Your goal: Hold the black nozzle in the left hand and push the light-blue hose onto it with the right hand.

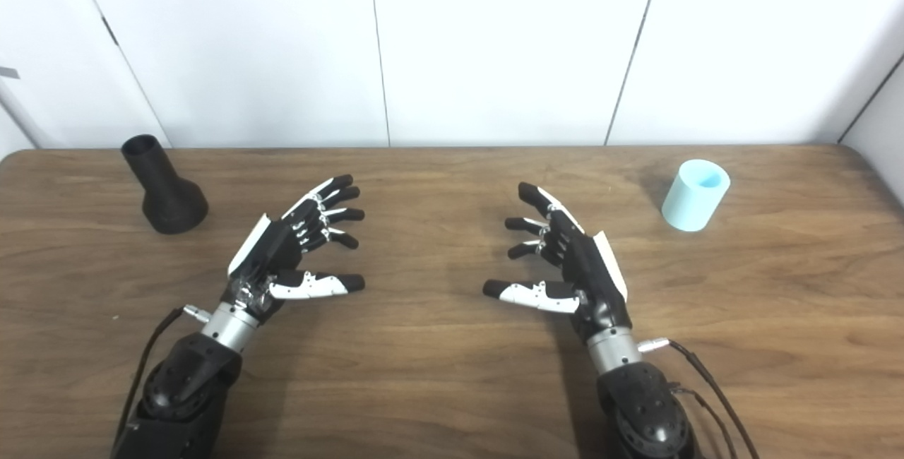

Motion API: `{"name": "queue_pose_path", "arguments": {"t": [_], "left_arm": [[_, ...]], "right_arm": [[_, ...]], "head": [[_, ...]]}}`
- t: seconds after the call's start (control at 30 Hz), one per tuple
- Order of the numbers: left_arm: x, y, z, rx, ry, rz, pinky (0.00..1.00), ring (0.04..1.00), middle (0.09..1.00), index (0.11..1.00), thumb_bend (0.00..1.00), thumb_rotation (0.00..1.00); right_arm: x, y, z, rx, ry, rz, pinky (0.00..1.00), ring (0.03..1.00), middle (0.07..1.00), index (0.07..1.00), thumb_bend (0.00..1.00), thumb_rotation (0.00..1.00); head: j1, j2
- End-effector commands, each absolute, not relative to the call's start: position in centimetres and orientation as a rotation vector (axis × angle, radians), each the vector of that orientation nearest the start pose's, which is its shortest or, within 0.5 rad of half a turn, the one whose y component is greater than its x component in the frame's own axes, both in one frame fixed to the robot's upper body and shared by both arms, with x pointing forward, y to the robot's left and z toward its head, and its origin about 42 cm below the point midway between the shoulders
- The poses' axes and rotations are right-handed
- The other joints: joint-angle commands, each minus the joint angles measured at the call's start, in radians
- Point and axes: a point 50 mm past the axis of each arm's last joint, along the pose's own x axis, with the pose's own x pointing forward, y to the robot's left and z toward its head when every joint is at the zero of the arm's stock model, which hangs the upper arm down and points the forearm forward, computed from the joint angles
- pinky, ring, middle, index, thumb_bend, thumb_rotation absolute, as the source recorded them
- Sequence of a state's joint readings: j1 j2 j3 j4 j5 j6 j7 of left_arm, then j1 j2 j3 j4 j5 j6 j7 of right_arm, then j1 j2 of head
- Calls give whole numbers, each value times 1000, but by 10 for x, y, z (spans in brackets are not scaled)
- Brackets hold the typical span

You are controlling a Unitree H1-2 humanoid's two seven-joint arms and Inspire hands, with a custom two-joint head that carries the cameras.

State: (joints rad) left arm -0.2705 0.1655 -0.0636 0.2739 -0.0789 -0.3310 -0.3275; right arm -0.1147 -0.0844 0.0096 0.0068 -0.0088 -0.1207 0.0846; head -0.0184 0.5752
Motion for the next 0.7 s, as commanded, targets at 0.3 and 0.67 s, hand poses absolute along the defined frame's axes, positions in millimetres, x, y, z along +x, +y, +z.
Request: {"name": "queue_pose_path", "arguments": {"t": [0.3, 0.67], "left_arm": [[342, 227, 87, 108, -178, -397, 618, 793, 894, 910, 838, 58], [345, 201, 74, 114, -183, -401, 582, 760, 867, 888, 867, 117]], "right_arm": [[324, -221, 153, -103, -300, 134, 533, 745, 890, 868, 781, 76], [323, -246, 145, -116, -277, 138, 559, 761, 899, 887, 743, 76]], "head": [[-1, 1], [310, -99]]}}
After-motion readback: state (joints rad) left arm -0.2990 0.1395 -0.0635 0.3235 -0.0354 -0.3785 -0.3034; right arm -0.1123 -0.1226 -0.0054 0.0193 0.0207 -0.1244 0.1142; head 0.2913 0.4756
